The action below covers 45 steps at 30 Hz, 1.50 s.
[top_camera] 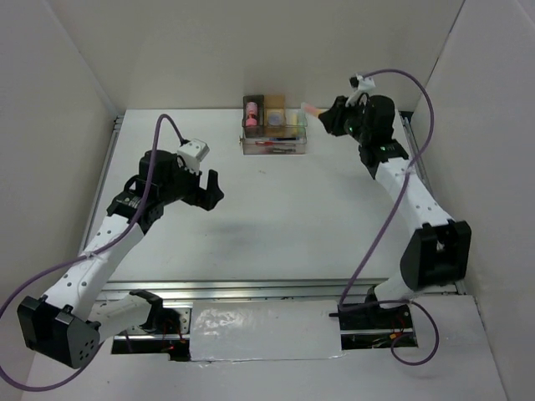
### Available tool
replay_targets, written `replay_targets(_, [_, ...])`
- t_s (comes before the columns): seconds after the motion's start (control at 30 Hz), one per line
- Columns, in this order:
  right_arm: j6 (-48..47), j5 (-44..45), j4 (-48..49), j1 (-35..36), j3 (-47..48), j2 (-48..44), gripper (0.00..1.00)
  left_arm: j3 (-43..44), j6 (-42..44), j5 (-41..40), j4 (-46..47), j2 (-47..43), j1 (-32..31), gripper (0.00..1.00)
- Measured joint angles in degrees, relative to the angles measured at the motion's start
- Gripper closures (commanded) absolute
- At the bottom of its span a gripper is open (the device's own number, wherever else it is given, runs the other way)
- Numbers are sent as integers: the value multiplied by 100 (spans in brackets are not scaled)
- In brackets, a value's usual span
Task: Sort the stationery into containers
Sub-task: Place the pen in the storage box.
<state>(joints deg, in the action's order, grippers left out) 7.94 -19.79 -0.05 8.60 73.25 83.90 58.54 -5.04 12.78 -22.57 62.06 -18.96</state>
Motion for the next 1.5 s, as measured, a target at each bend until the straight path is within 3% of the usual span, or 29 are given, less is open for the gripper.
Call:
replay_targets(0.23, [31, 1318, 1189, 96, 1805, 2315, 100, -144, 37, 61, 46, 140, 208, 1])
replay_targets(0.53, [57, 1777, 1504, 297, 3683, 4697, 100, -118, 48, -164, 122, 1032, 590, 1])
replay_targets(0.9, [122, 1840, 1508, 343, 4288, 5637, 98, -116, -17, 293, 459, 1502, 1040, 1])
replay_targets(1.13, [125, 1770, 1281, 374, 5073, 6133, 78, -76, -122, 402, 636, 1714, 1036, 1])
replay_targets(1.23, [127, 1720, 1250, 376, 5158, 6151, 57, -72, -120, 400, 627, 1779, 1036, 1])
replay_targets(1.27, [127, 1700, 1261, 376, 5160, 6151, 43, -68, -120, 400, 625, 1779, 1036, 1])
replay_targets(1.37, [125, 1600, 1196, 378, 5160, 6151, 23, -7, -122, 387, 608, 1779, 1025, 1])
replay_targets(1.5, [168, 1456, 1016, 382, 5141, 6111, 18, 177, -129, 358, 509, 1775, 1021, 1])
